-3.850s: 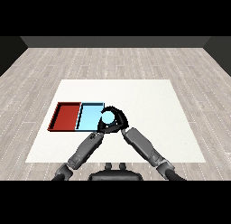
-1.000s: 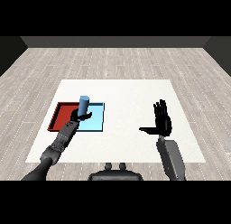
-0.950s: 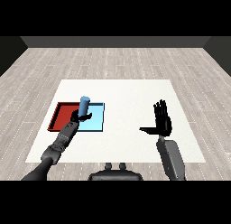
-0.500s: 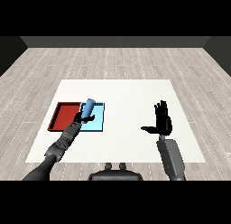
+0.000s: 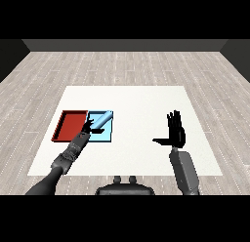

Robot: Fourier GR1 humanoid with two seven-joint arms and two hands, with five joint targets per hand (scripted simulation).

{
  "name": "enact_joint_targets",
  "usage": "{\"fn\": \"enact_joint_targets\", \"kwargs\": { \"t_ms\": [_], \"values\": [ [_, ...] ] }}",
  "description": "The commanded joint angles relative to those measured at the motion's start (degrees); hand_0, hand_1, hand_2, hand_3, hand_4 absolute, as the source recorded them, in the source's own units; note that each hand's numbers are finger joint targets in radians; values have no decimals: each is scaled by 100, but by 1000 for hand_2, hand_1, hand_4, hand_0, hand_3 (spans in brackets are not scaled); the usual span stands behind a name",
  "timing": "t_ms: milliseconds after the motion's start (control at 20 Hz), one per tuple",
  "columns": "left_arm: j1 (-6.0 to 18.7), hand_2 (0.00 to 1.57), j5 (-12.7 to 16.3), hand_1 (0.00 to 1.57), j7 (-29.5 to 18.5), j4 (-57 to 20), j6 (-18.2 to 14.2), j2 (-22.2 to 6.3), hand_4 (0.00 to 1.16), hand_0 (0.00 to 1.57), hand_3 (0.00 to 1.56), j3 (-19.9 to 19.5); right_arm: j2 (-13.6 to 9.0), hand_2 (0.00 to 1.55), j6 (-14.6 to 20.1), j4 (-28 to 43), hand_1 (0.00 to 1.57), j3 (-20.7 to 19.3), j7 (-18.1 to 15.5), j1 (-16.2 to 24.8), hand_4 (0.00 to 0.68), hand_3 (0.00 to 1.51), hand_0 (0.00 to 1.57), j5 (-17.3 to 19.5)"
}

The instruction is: Pick the blue can and put it in the blue box

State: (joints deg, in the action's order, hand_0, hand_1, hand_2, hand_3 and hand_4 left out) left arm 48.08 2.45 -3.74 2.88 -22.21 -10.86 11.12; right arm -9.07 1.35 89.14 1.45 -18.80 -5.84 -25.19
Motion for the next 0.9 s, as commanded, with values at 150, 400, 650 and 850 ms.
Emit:
{"fn": "enact_joint_targets", "kwargs": {
  "t_ms": [150,400,650,850],
  "values": [
    [-409,0,408,0,-849,380,-1232,-202,0,0,0,-530,76,0,-142,-88,0,-75,-73,-23,0,0,0,-114],
    [-494,0,762,0,-2467,1653,-1612,11,0,0,0,-945,29,0,0,388,0,46,232,70,0,0,0,-63],
    [-1135,0,905,0,-3711,2962,-521,335,0,0,0,-836,-62,0,-75,208,0,114,228,101,0,0,0,91],
    [-2130,0,1057,0,-4120,4161,105,348,0,0,0,-626,-240,0,-214,185,0,-70,219,135,0,0,0,4]
  ]
}}
